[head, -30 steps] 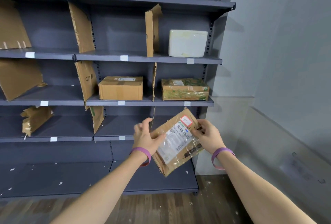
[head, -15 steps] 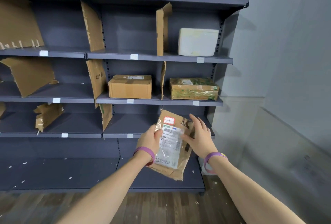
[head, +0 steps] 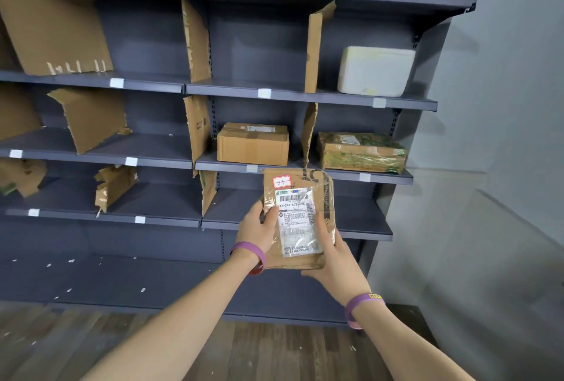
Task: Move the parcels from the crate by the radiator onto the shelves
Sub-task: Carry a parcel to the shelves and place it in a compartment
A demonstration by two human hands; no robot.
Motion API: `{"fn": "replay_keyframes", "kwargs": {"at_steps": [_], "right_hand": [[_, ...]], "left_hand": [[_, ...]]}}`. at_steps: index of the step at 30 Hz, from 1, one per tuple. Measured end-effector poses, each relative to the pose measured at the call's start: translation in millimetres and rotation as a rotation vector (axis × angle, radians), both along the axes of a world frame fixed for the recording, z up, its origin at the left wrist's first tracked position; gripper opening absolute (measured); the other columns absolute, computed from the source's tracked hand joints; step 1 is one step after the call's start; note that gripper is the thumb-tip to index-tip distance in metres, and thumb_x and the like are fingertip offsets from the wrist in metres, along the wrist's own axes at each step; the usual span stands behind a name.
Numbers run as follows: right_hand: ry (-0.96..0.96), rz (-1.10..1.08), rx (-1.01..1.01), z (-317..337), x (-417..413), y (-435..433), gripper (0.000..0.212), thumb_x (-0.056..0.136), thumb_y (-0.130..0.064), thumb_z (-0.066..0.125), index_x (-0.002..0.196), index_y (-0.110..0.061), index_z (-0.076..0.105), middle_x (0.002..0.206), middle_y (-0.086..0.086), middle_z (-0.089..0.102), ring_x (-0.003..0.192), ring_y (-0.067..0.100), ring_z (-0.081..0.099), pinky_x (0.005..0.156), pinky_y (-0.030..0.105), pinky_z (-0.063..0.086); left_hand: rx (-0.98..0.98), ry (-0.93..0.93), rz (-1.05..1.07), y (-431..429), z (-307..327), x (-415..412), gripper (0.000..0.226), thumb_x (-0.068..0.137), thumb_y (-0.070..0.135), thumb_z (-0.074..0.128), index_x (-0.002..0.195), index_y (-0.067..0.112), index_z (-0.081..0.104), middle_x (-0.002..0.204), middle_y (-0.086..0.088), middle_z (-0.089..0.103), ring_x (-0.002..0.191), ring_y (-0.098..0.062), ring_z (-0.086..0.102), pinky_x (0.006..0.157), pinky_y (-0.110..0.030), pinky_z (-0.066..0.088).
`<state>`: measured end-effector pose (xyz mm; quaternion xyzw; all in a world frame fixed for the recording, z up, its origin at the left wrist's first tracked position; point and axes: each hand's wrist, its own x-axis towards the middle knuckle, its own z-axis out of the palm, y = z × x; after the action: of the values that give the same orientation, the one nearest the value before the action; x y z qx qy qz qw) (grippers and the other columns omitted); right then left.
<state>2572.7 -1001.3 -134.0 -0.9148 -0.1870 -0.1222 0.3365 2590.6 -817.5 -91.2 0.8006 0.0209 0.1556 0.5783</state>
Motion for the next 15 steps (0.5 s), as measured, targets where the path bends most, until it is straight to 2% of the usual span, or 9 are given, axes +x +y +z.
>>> {"fn": "replay_keyframes", "kwargs": {"at_steps": [3,8,11,13,15], "right_hand": [[-0.057,0.027,-0.001,3.0,5.9,6.3,0.115,0.078,-0.038,0.076,0.144,-0.054,-0.017,0.158,-0.012,0.016,0.133,0.021,0.039,0.097,0.044,0.048],[-0.15,0.079,-0.054,8.3,23.7,18.2,0.108,0.081,-0.045,0.071,0.143,-0.055,-0.016,0.158,-0.02,0.008,0.133,0.019,0.039,0.09,0.039,0.05],[-0.134,0.11,-0.049,9.0,42.0,28.4,0.106,0.081,-0.045,0.069,0.143,-0.055,-0.017,0.159,-0.017,0.009,0.134,0.02,0.036,0.09,0.043,0.051],[-0.131,0.135,-0.035,11.7,54.8,37.4,0.107,0.082,-0.044,0.07,0.143,-0.054,-0.018,0.159,-0.015,0.012,0.133,0.022,0.038,0.09,0.043,0.051],[-0.127,0.188,-0.024,11.9,69.8,54.0,0.109,0.082,-0.042,0.071,0.144,-0.053,-0.018,0.159,-0.012,0.016,0.13,0.024,0.04,0.092,0.043,0.05]], "left_hand": [[0.005,0.011,-0.068,11.3,0.9,-2.9,0.024,0.095,0.032,0.05,0.119,0.033,0.05,0.094,0.021,0.062,0.082,0.006,0.057,0.065,-0.014,0.04],[0.056,-0.041,-0.062,27.3,1.3,-4.0,0.031,0.096,0.029,0.05,0.124,0.039,0.041,0.117,0.021,0.06,0.102,0.008,0.056,0.074,-0.004,0.039],[0.143,-0.054,-0.033,45.8,-0.8,-6.3,0.036,0.096,0.042,0.046,0.131,0.045,0.038,0.133,0.021,0.051,0.116,0.005,0.05,0.091,-0.015,0.041],[0.215,-0.022,0.022,61.5,-6.8,-9.9,0.054,0.093,0.059,0.04,0.143,0.043,0.027,0.147,0.02,0.035,0.132,0.0,0.036,0.108,-0.027,0.034],[0.258,0.019,0.119,82.2,-14.9,-17.3,0.067,0.087,0.068,0.038,0.146,0.044,0.02,0.151,0.019,0.026,0.139,-0.003,0.025,0.111,-0.025,0.024]]}}
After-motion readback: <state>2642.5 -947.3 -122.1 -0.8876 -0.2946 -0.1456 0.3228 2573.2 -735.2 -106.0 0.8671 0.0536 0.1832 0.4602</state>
